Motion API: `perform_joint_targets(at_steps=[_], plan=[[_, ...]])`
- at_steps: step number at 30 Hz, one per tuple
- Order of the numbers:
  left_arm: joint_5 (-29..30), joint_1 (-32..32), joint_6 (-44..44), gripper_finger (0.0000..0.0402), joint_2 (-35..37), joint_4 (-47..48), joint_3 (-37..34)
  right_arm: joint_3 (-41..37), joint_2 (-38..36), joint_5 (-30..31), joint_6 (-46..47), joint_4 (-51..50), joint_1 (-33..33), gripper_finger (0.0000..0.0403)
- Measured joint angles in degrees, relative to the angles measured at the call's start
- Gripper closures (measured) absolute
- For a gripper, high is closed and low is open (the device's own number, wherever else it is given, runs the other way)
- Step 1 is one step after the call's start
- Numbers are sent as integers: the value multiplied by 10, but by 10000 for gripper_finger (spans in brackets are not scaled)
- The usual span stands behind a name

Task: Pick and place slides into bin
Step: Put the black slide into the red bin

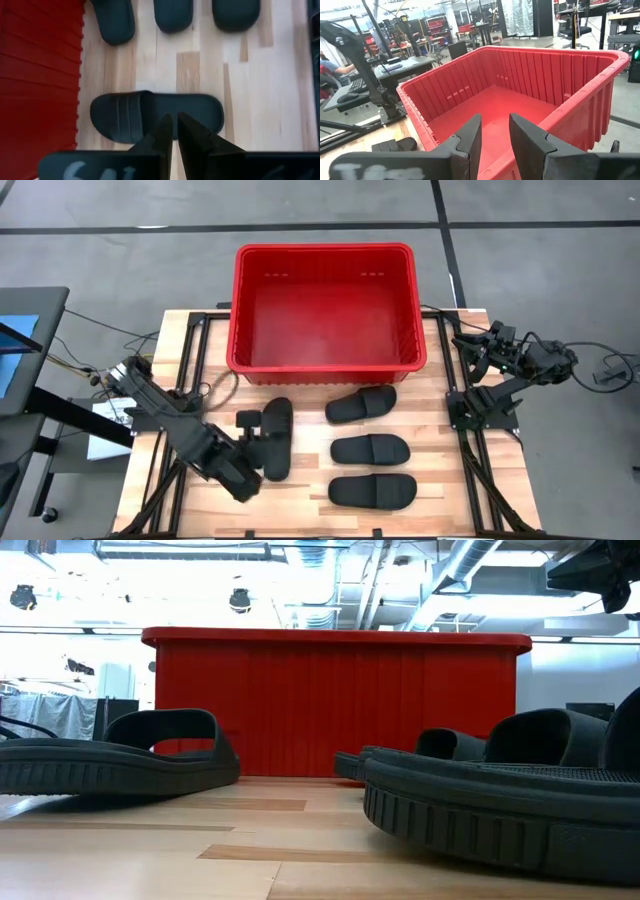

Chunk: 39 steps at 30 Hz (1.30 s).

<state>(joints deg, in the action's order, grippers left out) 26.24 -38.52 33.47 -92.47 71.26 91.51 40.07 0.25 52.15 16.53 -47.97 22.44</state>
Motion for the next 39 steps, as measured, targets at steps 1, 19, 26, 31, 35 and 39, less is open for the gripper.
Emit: perform_joint_targets(at_steps=[1, 19, 26, 31, 35, 39], plan=[[1, 0, 0, 381, 16, -17, -19, 0, 0, 0, 0, 0, 0, 312], [-34, -21, -64, 381, 154, -342, -356, 0, 0, 0, 0, 0, 0, 312], [-45, -20, -77, 381, 135, -376, -375, 0, 0, 0, 0, 0, 0, 312], [-69, -20, -70, 381, 129, -379, -375, 0, 0, 0, 0, 0, 0, 312], [-64, -20, -72, 381, 126, -378, -375, 0, 0, 0, 0, 0, 0, 312], [-64, -19, -82, 381, 126, -378, -375, 0, 0, 0, 0, 0, 0, 312]])
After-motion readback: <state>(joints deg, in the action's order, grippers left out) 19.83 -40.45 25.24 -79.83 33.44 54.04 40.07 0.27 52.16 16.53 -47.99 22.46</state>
